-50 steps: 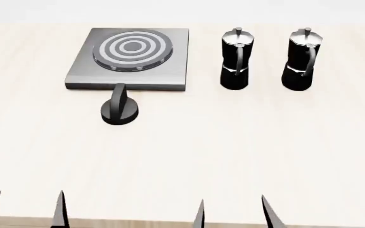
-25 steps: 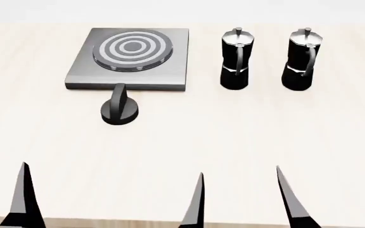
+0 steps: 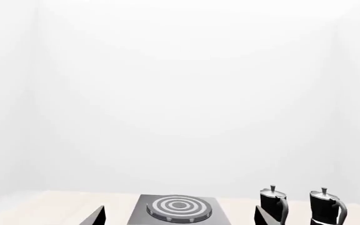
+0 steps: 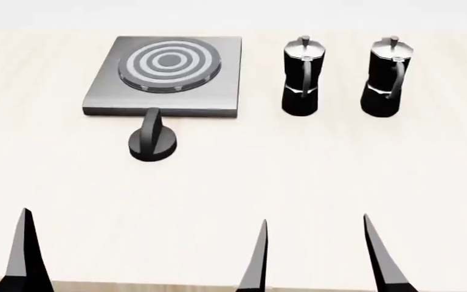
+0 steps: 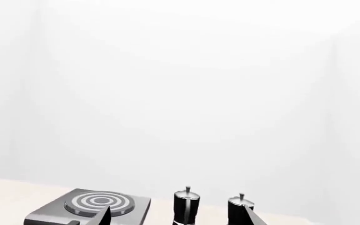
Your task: Turn off the stove.
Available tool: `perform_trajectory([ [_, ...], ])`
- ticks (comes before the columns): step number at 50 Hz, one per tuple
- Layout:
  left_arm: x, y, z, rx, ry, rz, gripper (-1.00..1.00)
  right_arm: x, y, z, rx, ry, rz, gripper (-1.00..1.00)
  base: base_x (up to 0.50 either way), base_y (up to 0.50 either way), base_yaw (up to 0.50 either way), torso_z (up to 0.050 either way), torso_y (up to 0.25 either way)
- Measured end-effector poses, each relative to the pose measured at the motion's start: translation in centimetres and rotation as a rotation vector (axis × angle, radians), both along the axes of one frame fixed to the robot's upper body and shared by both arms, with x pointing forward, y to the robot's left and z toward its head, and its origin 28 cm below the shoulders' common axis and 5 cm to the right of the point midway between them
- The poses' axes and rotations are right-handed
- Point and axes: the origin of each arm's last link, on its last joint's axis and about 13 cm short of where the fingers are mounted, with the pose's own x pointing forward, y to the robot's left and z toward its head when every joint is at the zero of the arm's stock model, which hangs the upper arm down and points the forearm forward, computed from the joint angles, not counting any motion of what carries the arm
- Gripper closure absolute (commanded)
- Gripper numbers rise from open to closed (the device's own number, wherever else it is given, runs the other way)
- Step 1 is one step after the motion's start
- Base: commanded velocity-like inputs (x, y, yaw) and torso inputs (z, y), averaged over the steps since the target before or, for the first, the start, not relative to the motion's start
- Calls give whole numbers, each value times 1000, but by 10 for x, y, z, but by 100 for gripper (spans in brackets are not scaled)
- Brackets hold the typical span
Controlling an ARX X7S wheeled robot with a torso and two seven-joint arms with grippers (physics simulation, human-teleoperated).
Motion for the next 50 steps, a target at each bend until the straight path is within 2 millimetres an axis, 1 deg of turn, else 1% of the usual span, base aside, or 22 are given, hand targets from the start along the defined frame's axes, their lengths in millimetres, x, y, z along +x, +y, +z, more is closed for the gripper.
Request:
perform_trajectory([
  [50, 6, 0, -8, 2, 20, 21, -100, 1, -1, -4, 12, 13, 13, -100, 258, 0, 0, 0, 0],
])
